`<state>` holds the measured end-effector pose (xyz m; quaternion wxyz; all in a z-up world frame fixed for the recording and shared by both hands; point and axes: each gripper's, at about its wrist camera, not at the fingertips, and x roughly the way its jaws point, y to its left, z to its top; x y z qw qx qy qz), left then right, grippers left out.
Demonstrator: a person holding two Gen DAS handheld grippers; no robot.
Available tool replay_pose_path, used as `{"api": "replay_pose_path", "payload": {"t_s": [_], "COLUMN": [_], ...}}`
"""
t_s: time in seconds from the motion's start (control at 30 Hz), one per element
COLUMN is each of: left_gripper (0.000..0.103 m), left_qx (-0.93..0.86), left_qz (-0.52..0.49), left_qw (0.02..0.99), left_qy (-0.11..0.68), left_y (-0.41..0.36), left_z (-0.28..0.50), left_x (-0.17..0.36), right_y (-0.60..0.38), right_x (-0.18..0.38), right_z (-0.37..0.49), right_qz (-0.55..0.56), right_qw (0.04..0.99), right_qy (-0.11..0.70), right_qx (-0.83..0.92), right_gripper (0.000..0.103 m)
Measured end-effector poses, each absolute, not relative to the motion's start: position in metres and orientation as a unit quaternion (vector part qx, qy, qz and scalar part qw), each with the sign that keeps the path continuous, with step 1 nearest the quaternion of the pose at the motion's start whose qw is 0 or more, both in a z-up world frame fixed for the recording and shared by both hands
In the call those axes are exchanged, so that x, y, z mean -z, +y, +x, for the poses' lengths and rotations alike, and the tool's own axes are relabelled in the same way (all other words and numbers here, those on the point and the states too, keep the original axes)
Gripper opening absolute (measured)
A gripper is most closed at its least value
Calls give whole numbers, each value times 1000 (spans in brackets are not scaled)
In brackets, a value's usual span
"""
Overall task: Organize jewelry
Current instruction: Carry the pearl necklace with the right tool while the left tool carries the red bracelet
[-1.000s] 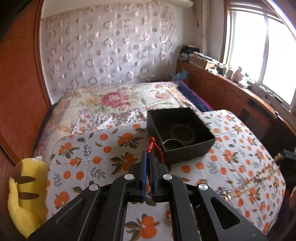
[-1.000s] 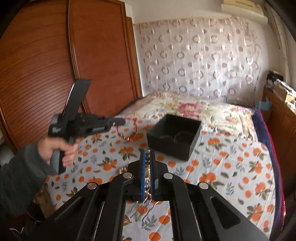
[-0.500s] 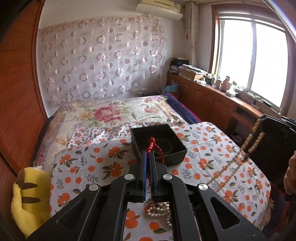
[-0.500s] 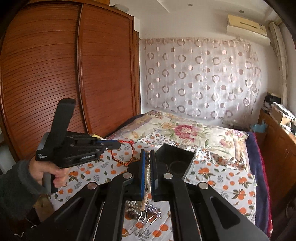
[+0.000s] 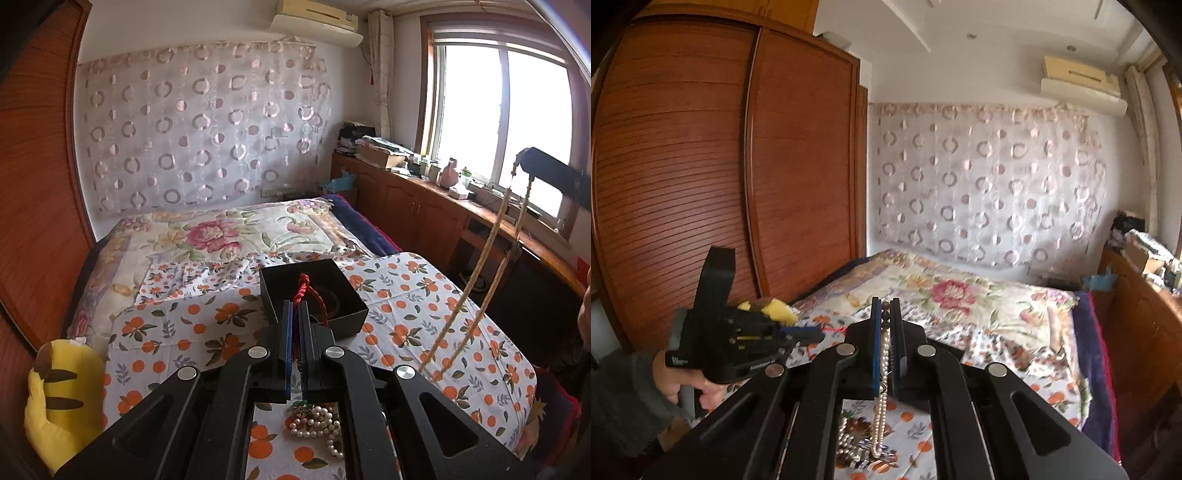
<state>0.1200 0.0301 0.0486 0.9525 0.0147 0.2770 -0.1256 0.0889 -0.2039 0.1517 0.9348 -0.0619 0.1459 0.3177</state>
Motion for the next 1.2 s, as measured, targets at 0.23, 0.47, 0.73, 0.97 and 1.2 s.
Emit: {"api": "replay_pose_path", "payload": {"t_s": [0.23,0.47,0.73,0.97,1.2], "left_gripper": [2,2,2,2,2], "left_qx": [131,139,136,137,144], "left_qz": [14,22,17,18,29], "left_qw": [953,952,946,935,921], "left_qy": [272,271,293,327,360], "left_y": [30,17,12,6,-6], "left_z": [121,139,195,249,288], "left_x": [-52,-53,-36,-9,19], "right_y": [-211,-213,-212,-209,-199], "right_x": [-158,-149,-155,-167,-169], "right_z": [94,118,156,193,232], "right_qz": [-77,-80,-82,-85,-90], "right_qw": [939,940,944,945,942], "right_qy": [145,157,157,153,159], "right_qx": [-302,-291,-280,-278,-280], "right_gripper": [5,5,5,5,5]}}
